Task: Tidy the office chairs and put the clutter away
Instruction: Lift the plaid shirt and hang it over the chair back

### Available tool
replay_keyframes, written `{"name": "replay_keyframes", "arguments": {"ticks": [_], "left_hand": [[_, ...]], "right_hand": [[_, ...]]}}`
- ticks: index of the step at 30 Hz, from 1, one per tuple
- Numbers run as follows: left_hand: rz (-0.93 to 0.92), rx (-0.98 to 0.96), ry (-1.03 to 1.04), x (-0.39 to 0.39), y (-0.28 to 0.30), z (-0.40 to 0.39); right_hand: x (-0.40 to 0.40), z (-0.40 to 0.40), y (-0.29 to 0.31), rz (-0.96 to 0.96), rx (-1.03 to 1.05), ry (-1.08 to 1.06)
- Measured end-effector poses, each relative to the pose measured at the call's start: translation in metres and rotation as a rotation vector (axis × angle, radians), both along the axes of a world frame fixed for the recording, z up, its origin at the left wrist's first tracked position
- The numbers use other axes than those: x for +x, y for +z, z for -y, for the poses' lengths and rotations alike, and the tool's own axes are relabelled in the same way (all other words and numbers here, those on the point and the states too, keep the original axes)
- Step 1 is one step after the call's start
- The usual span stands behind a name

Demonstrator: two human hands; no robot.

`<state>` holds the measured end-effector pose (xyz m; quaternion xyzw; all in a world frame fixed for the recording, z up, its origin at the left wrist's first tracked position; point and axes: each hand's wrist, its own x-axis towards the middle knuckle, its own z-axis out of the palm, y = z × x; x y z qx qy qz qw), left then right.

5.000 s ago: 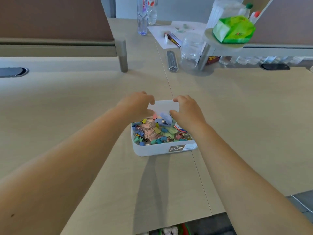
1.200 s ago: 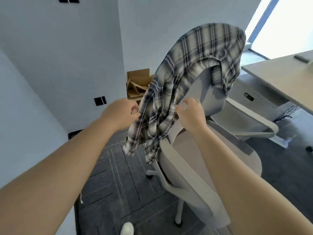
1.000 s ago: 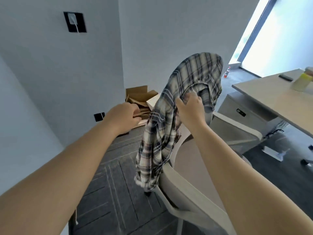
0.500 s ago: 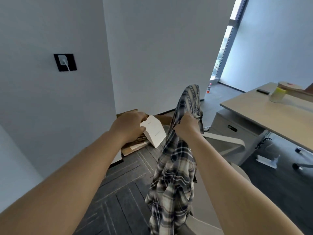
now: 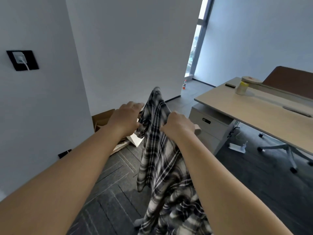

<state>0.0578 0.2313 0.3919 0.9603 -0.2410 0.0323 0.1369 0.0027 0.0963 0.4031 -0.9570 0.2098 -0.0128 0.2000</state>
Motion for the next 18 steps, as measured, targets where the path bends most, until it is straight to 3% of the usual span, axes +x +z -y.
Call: {"name": "replay_keyframes", "arguments": {"ticks": [3, 11, 15, 18], "left_hand": [[0.033, 0.042, -0.043, 0.004, -0.001, 0.014], [0.164, 0.143, -0.288, 0.001, -0.002, 0.065], [0.182, 0.089, -0.373, -0.010, 0.000, 0.077], [0.157, 0.013, -0.411, -0.023, -0.004, 0.082]], "right_hand": [[-0.014, 0.012, 0.002, -0.028, -0.065, 0.041], [-0.050, 0.048, 0.016, -0.194, -0.003, 0.178], [-0.065, 0.063, 0.009, -0.193, -0.026, 0.068], [-0.083, 0.068, 0.003, -0.082, -0.174, -0.020]]}}
